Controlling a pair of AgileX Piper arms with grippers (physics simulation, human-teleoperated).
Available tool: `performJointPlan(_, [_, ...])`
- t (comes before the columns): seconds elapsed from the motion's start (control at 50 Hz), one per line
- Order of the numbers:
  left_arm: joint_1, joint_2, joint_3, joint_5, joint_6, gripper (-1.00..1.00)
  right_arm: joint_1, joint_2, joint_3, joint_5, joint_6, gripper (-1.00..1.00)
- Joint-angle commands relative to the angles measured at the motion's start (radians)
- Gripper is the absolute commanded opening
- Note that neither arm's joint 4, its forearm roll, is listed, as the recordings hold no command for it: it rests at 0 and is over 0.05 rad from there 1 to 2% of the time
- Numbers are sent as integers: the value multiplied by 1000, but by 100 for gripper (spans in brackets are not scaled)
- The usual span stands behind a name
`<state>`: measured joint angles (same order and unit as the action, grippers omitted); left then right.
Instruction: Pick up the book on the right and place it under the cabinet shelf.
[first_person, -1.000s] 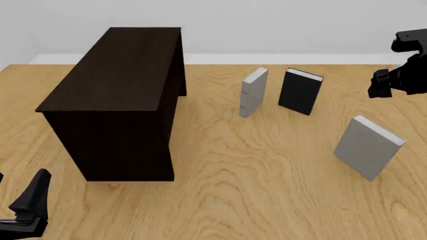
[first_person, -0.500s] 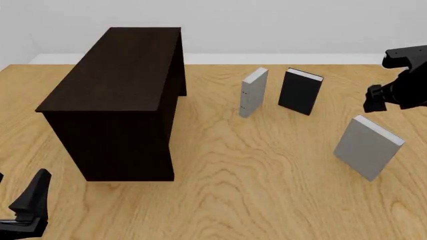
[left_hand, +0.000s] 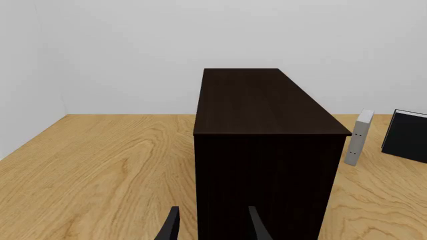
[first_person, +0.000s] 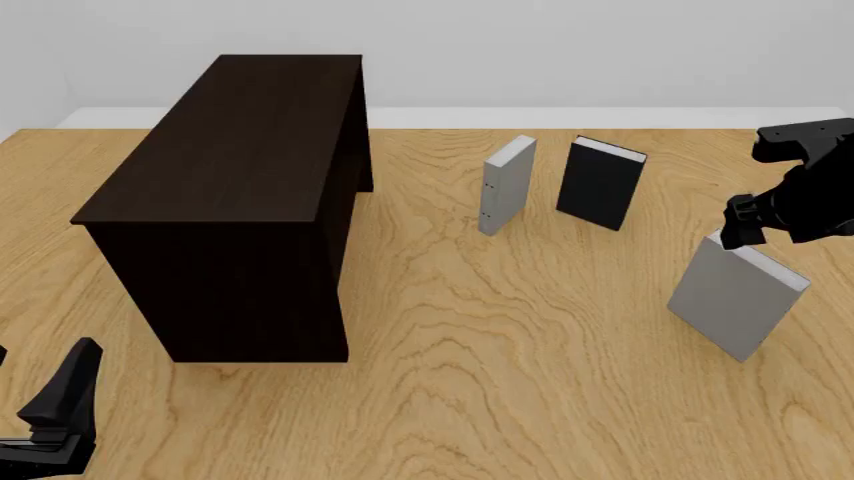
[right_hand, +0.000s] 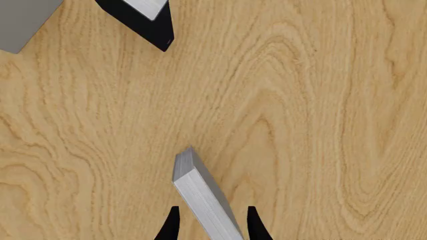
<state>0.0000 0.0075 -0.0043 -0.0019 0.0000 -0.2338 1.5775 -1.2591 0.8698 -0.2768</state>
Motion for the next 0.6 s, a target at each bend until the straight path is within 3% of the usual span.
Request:
performJointPlan(0.02, [0, 0, 0, 0, 0, 100, 7, 14, 22, 2, -1, 100])
performJointPlan(0.6, [0, 0, 0, 0, 0, 100, -32, 64, 42, 1, -41, 100])
